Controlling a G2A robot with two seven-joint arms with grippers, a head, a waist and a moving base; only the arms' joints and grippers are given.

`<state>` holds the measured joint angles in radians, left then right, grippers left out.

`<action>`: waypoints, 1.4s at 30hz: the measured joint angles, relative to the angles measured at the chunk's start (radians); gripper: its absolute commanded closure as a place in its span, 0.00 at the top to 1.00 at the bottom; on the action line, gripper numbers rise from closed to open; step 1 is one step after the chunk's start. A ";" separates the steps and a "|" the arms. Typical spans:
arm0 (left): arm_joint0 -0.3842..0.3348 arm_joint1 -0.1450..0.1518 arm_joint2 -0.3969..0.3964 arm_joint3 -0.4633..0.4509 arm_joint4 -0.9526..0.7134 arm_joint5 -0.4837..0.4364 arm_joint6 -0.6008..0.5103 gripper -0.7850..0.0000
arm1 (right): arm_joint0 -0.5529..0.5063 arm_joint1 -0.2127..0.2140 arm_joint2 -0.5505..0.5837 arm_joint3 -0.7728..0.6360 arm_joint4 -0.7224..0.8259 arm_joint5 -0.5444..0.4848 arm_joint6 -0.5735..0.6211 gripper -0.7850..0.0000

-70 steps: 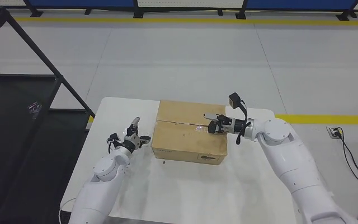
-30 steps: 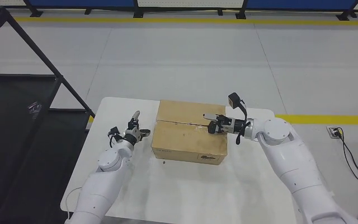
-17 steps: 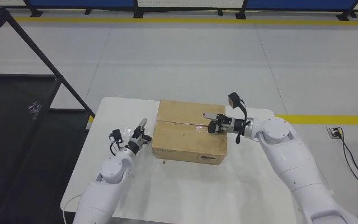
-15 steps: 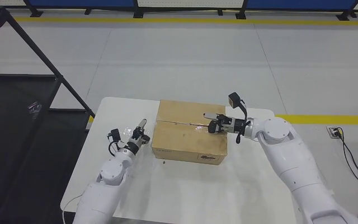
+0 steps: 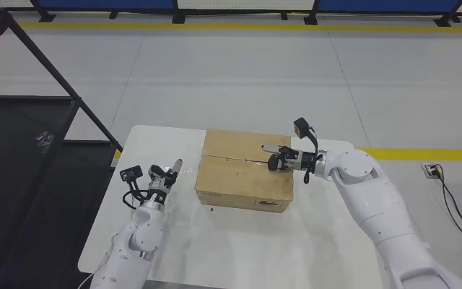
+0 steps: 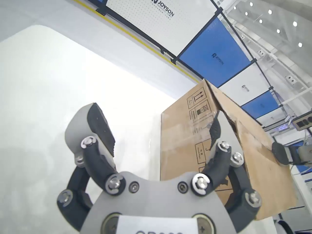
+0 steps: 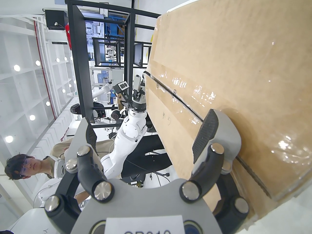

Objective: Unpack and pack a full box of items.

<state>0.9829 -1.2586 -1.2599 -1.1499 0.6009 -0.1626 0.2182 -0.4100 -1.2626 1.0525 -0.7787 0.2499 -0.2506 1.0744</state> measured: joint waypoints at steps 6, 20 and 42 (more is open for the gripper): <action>0.001 0.002 0.003 0.002 -0.052 0.010 0.010 1.00 | 0.008 -0.005 -0.010 0.006 0.002 0.000 -0.001 1.00; -0.064 -0.008 0.143 0.196 0.608 0.237 0.237 1.00 | 0.014 -0.008 -0.014 0.029 0.006 -0.008 0.000 1.00; -0.254 -0.063 0.254 0.472 0.788 0.175 0.197 1.00 | 0.011 -0.006 -0.011 0.010 -0.002 0.005 -0.003 1.00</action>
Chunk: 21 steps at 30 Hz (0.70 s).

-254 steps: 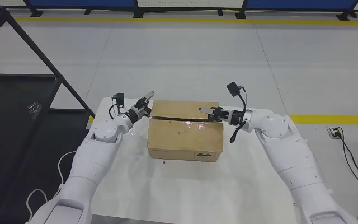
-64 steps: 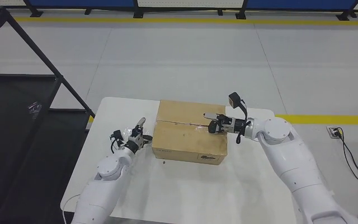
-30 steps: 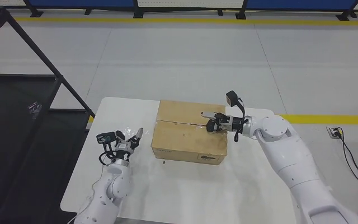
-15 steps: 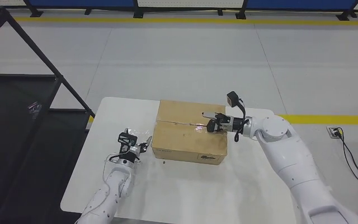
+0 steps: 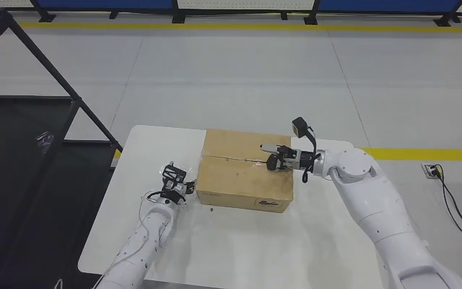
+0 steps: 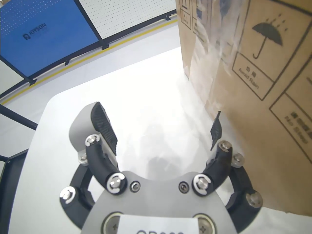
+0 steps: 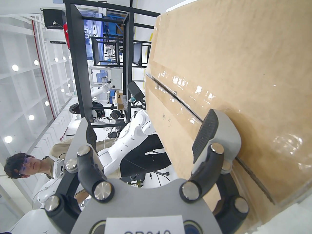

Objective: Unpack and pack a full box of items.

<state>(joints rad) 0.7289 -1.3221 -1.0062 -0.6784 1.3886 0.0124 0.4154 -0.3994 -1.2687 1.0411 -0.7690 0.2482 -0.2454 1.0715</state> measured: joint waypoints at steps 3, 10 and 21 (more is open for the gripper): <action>-0.025 -0.017 0.015 0.034 -0.009 0.033 -0.009 1.00 | -0.002 0.001 0.002 -0.001 0.001 0.001 -0.001 1.00; -0.076 -0.061 0.044 0.115 -0.032 0.137 -0.001 1.00 | -0.010 0.004 0.009 -0.008 -0.001 0.004 -0.005 1.00; -0.130 -0.111 0.041 0.217 -0.096 0.267 0.046 1.00 | -0.015 0.006 0.010 -0.024 -0.004 0.011 -0.005 1.00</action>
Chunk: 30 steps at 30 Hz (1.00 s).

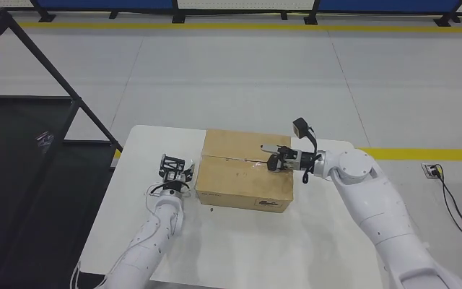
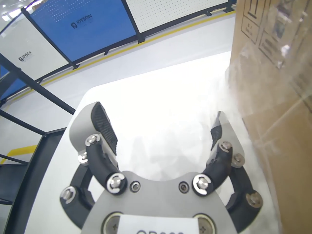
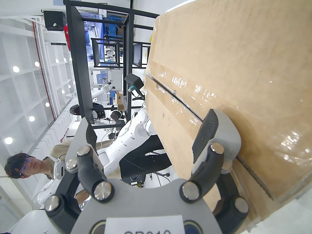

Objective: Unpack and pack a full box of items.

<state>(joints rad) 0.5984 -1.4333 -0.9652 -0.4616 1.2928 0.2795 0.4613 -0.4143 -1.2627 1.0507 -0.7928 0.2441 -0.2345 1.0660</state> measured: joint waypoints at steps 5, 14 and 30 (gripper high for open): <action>-0.013 -0.014 0.013 0.040 0.031 0.046 0.020 1.00 | -0.002 0.000 0.000 -0.004 0.000 0.001 -0.001 1.00; -0.025 -0.032 0.037 0.075 0.066 -0.044 0.077 1.00 | -0.008 0.002 0.001 -0.019 -0.003 0.003 -0.002 1.00; -0.075 -0.076 0.066 0.162 0.150 0.206 -0.014 1.00 | -0.029 0.008 0.008 -0.055 -0.012 0.012 -0.006 1.00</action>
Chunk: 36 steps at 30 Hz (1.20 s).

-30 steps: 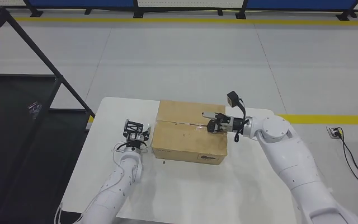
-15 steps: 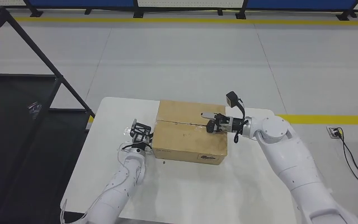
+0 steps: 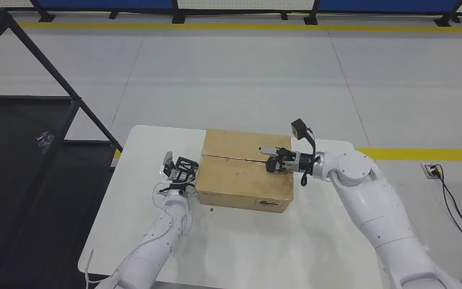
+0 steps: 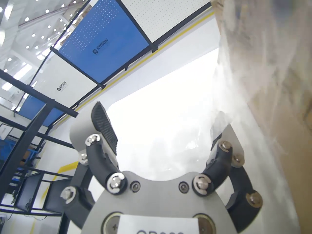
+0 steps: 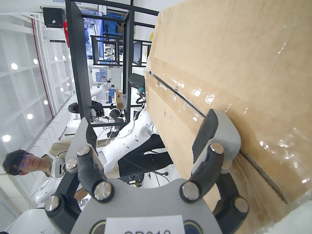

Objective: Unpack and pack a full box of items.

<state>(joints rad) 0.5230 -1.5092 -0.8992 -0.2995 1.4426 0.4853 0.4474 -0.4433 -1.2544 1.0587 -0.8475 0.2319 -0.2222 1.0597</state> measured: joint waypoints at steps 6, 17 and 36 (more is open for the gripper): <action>-0.018 -0.011 -0.043 0.015 -0.086 0.039 0.020 1.00 | -0.012 0.004 0.007 -0.016 -0.002 0.002 -0.003 1.00; -0.033 -0.002 -0.130 0.015 -0.206 0.088 0.168 1.00 | -0.019 0.006 0.005 -0.031 -0.002 0.006 0.000 1.00; -0.021 0.030 -0.239 -0.081 -0.288 0.086 0.235 1.00 | -0.002 -0.022 -0.052 0.004 -0.017 0.020 -0.109 1.00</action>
<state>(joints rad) 0.5024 -1.4790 -1.1386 -0.3805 1.1548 0.5713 0.6821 -0.4453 -1.2766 1.0066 -0.8434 0.2151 -0.2018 0.9503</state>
